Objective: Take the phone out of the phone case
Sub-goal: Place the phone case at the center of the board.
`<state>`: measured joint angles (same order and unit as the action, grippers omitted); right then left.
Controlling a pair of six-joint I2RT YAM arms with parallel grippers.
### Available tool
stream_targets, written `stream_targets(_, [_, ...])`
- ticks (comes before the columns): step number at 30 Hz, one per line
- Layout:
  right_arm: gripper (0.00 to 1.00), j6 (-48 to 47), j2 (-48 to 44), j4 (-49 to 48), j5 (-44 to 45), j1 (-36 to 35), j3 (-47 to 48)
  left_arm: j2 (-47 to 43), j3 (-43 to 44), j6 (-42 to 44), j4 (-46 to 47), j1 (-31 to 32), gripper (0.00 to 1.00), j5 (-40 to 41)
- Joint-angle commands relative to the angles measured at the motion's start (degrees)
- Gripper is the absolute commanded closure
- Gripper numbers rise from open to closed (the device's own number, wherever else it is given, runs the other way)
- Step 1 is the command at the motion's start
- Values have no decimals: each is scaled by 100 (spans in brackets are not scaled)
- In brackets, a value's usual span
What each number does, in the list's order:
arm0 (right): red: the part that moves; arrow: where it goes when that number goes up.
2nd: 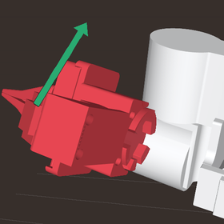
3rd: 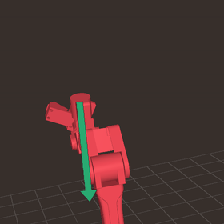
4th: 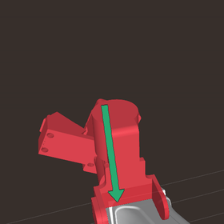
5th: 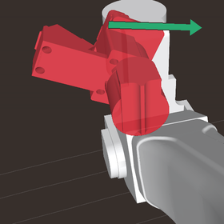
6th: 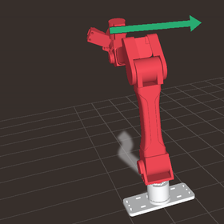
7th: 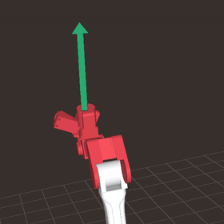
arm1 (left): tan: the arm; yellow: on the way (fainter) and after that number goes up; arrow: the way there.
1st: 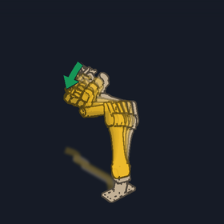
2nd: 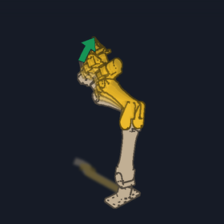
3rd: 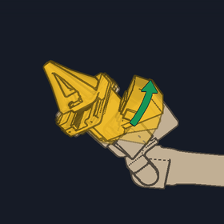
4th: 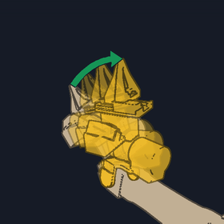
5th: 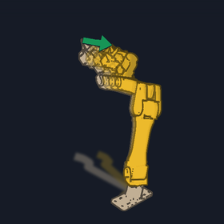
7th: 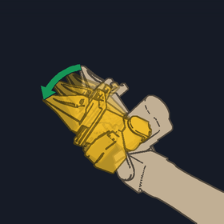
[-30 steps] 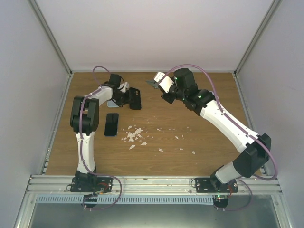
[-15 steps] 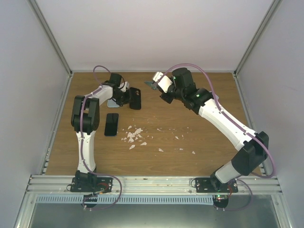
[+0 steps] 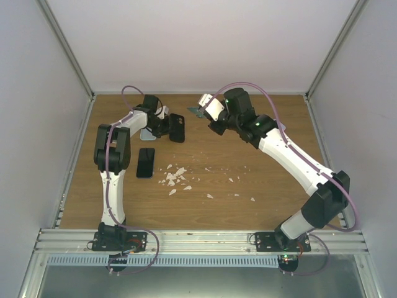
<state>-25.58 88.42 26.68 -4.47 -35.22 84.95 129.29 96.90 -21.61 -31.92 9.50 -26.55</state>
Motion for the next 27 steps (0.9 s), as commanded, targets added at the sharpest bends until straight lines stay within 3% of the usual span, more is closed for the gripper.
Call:
stream_targets(1, [100, 89, 35, -187, -84, 41, 262, 369, -51, -165, 459, -38, 100, 997])
stream_targets(5, [99, 89, 43, -185, -99, 41, 264, 301, -133, -166, 368, -32, 98, 1385])
stream_targets(11, [100, 106, 35, -181, -126, 42, 285, 157, -399, -73, 395, 28, 66, 1625])
stream_targets(19, [100, 97, -60, -205, -127, 40, 209, -135, -502, -63, 310, 140, 61, 2038])
stream_targets(27, [100, 44, -181, -248, -187, 42, 159, -1065, -796, -34, 485, 193, 40, 1653])
